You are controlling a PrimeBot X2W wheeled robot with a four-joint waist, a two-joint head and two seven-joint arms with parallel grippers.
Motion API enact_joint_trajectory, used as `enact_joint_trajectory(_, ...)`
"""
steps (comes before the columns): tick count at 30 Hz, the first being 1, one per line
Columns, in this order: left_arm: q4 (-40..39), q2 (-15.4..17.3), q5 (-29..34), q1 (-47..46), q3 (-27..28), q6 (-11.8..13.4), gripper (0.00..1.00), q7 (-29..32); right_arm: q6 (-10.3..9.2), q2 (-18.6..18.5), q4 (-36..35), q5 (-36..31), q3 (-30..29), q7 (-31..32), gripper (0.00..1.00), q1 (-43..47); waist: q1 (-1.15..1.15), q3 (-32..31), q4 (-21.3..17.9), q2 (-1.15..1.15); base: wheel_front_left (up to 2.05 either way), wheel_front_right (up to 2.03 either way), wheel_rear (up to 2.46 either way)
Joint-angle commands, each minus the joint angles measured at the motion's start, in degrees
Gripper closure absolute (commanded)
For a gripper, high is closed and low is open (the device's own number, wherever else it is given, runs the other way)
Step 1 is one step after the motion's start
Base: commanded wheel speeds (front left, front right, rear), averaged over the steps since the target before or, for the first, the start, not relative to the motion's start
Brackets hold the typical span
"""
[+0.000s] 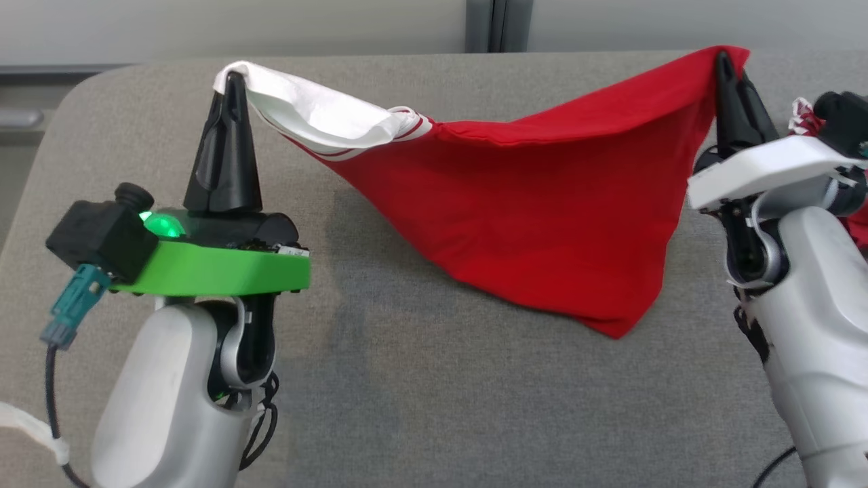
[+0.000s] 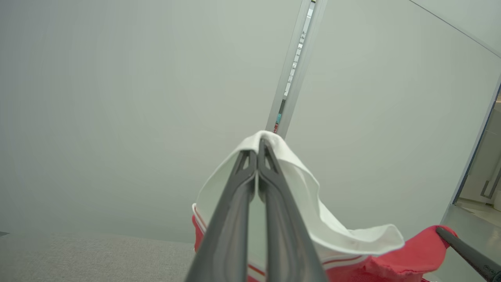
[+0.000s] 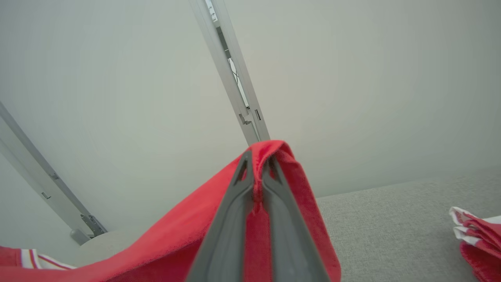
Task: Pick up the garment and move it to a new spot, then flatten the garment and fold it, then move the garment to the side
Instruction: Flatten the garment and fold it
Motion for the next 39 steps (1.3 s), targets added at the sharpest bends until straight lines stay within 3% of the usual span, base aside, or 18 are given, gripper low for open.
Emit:
enact_joint_trajectory(1, -2.77, 1.15, 0.59, 1.23, 0.07, 0.68, 1.0, 0.96, -0.08, -1.37, -4.44, 1.08, -0.2, 1.07, 1.0, 3.11, -0.01, -4.23, -1.23, 0.0, 0.0, 0.0, 0.0)
enact_joint_trajectory(6, -15.14, 5.12, 2.79, 2.63, 0.65, 2.67, 1.0, 5.53, -0.07, -3.81, -25.13, 3.33, -3.85, 7.56, 1.0, 13.68, -0.01, -8.46, -2.44, 0.0, 0.0, 0.0, 0.0)
enact_joint_trajectory(12, -28.5, 9.2, 5.1, 2.33, 1.36, 4.74, 1.0, 11.6, -0.06, -1.41, -48.1, 1.33, -10.37, 17.5, 1.0, 23.67, -0.01, -12.32, -4.45, 0.0, 0.0, 0.0, 0.0)
enact_joint_trajectory(18, -37.28, 11.89, 6.79, 0.45, 2.19, 6.11, 1.0, 16.74, -0.06, 2.63, -63.94, -0.13, -13.66, 25.71, 1.0, 28.07, -0.01, -13.7, -6.52, 0.0, 0.0, 0.0, 0.0)
enact_joint_trajectory(22, -38.86, 12.71, 6.75, -0.94, 2.63, 6.5, 1.0, 19.0, -0.06, 4.26, -69.74, -0.79, -14.65, 29.73, 1.0, 29.16, -0.01, -13.52, -7.33, 0.0, 0.0, 0.0, 0.0)
enact_joint_trajectory(26, -37.36, 12.32, 5.43, -1.87, 2.33, 6.3, 1.0, 20.01, -0.06, 5.01, -69.86, -1.25, -15.26, 32.27, 1.0, 29.3, -0.01, -12.32, -7.75, 0.0, 0.0, 0.0, 0.0)
enact_joint_trajectory(31, -31.72, 10.36, 1.88, -3.82, 1.92, 6.26, 1.0, 21.07, -0.06, 5.58, -64.08, -1.49, -15.24, 33.36, 1.0, 26.87, -0.01, -8.38, -7.46, 0.0, 0.0, 0.0, 0.0)
enact_joint_trajectory(39, -11.31, 8.67, 1.43, -21.78, 1.49, 2.37, 1.0, 21.16, -0.05, 5.47, -41.6, -5.25, -13.98, 28.51, 1.0, 7.59, -0.01, 4.42, -7.19, 0.0, 0.0, 0.0, 0.0)
